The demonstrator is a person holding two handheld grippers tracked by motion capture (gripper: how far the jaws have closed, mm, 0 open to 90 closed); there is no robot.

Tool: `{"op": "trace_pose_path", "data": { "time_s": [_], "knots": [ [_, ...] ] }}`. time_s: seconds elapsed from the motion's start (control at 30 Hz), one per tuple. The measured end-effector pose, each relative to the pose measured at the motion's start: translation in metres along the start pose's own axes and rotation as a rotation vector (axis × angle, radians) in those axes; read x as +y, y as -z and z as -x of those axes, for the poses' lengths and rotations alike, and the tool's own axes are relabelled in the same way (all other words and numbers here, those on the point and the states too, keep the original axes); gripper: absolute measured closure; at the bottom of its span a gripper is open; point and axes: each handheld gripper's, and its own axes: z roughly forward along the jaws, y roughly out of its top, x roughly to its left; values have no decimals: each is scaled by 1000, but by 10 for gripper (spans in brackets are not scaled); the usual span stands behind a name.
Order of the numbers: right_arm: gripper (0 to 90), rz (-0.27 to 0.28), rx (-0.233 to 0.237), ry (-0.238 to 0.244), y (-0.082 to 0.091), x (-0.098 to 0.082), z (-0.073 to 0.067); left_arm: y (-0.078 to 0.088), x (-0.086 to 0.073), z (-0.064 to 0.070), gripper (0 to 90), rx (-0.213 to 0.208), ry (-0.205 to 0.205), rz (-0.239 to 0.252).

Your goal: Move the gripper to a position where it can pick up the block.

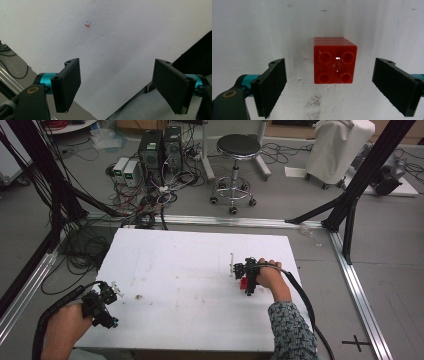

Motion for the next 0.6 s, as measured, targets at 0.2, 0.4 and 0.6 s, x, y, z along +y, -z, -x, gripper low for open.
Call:
{"op": "trace_pose_path", "data": {
  "time_s": [0.2,0.4,0.6],
  "knots": [
    [116,22,7,-8,-3,0,1,-1,1,1,231,-3,-4,-9],
    [116,36,10,-10,-6,2,3,-1,0,0,231,-3,-3,-7],
    [116,37,18,-9,-5,3,1,-2,0,0,231,-1,2,-6]
  ]
}}
